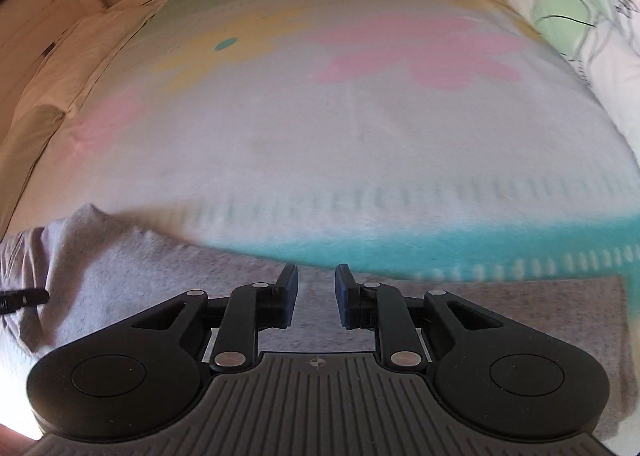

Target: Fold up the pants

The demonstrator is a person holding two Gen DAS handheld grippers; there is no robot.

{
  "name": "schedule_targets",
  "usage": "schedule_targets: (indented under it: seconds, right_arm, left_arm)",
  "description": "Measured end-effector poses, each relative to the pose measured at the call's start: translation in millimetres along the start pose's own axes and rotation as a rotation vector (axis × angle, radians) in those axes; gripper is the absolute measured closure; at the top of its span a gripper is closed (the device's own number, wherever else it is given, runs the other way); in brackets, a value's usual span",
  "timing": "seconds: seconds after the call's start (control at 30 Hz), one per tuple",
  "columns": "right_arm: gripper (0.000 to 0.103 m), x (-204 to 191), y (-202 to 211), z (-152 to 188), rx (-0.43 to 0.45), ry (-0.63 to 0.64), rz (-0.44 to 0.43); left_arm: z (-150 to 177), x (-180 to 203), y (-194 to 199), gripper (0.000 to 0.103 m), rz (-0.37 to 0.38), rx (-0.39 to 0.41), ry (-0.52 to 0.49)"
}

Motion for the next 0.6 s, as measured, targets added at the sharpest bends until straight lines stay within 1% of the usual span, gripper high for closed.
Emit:
schedule_targets:
  seconds: [0.07, 0.13, 0.27, 0.33, 0.4, 0.47, 0.6]
  right_arm:
    - [0.083, -29.6, 0.6, 3.0, 0.001, 0.073, -0.035]
    - [0.083, -63.3, 1.9, 7.7, 0.005, 0.158, -0.065]
    - [0.083, -121.3, 5.1, 18.3, 0.022, 0.295, -0.125]
    - [0.083, -145.0, 7.2, 23.6, 0.036, 0.355, -0.149]
    - [0.083, -165.1, 8.7, 28.7, 0.049, 0.407, -0.168]
    - [0.083, -180.3, 9.6, 34.7, 0.051, 0.449, -0.186]
    - [0.083, -200.9, 9.5, 44.5, 0.045, 0.493, -0.214]
  left_arm:
    - [-3.3, -34.3, 8.0, 0.075, -0.042, 0.022, 0.048]
    - [-5.9, -70.0, 13.2, 0.062, -0.095, 0.037, 0.095]
    - [-5.3, -138.8, 24.4, 0.059, -0.178, 0.058, 0.200]
    - [-2.9, -172.6, 28.6, 0.049, -0.199, 0.065, 0.269]
    - [0.4, -198.9, 26.3, 0.044, -0.203, 0.063, 0.327]
    - [3.7, -217.7, 22.0, 0.043, -0.191, 0.052, 0.369]
    - [9.9, -237.9, 12.5, 0.043, -0.110, 0.056, 0.491]
Point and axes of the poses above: each gripper's, at about its wrist camera, not at the fingertips, and y roughly against the way its jaws point, x to its right, z to its underside, the point moved 10 cm from there along -y, roughly the way its jaws point, and after that the axes turned 5 degrees about z, right-handed, at the moved point
